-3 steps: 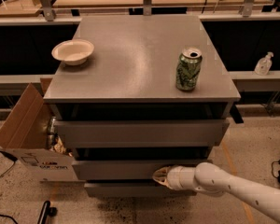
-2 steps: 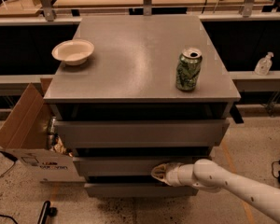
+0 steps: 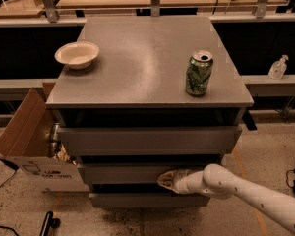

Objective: Close middle drawer

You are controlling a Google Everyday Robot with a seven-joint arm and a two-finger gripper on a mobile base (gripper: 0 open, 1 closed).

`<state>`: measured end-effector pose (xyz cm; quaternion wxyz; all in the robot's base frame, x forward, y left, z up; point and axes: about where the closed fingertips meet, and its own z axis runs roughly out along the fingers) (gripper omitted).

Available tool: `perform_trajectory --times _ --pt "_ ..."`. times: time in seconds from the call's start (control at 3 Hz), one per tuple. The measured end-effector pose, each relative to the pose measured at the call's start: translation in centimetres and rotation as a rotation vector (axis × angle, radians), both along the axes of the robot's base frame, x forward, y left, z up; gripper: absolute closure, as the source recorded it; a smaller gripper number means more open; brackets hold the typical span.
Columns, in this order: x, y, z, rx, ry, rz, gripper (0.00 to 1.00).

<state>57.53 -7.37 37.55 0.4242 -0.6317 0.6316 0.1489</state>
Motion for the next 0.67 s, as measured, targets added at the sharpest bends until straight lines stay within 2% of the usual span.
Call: perform_trajectory --times 0.33,0.67 --pt "-1.4 0.2 0.1 0.046 0.015 0.056 1.0" --pt "-4.9 0.3 0.7 0.082 0.054 0.113 1.0"
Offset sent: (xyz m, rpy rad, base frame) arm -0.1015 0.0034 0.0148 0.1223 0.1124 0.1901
